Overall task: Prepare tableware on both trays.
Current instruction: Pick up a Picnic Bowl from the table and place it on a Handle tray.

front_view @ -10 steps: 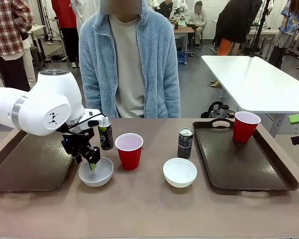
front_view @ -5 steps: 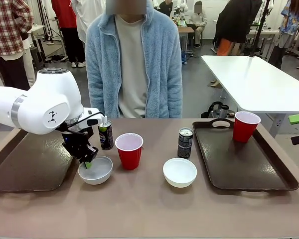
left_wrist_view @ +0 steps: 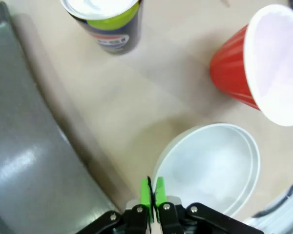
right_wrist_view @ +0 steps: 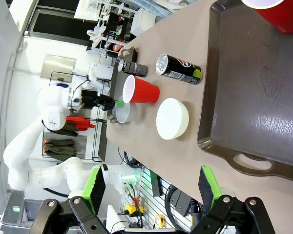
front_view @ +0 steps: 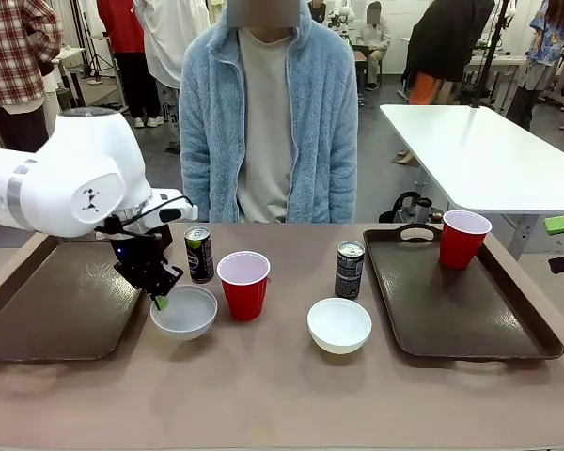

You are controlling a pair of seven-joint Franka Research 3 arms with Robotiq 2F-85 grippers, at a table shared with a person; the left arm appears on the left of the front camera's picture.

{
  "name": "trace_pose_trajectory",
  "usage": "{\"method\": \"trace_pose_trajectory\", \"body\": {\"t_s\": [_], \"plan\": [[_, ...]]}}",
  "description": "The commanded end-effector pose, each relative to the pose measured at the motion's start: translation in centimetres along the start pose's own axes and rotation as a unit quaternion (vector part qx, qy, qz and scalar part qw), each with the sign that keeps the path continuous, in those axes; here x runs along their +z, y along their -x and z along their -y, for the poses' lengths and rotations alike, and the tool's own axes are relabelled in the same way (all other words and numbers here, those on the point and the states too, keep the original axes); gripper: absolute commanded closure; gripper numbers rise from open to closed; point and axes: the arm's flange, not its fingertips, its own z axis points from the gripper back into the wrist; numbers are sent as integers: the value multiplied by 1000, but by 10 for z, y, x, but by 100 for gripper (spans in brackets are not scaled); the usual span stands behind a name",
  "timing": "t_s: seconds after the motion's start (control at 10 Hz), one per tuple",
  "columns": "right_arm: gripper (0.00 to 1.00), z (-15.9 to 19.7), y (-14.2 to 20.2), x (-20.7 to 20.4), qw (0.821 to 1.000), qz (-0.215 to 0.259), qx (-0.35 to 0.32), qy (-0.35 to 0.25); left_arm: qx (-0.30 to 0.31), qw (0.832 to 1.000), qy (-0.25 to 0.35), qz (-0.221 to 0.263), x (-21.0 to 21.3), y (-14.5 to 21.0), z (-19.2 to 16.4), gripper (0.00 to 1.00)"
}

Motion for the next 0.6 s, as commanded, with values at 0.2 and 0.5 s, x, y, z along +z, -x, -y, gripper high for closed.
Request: {"method": "trace_pose_trajectory", "body": {"t_s": [0.2,0.5], "plan": [[0,1,-3,-1,1000,6,8,-13,33,997,17,67,100,16,-12,100],[0,1,-3,-1,1000,6,8,-13,64,996,-9,65,113,18,-65,100]]}}
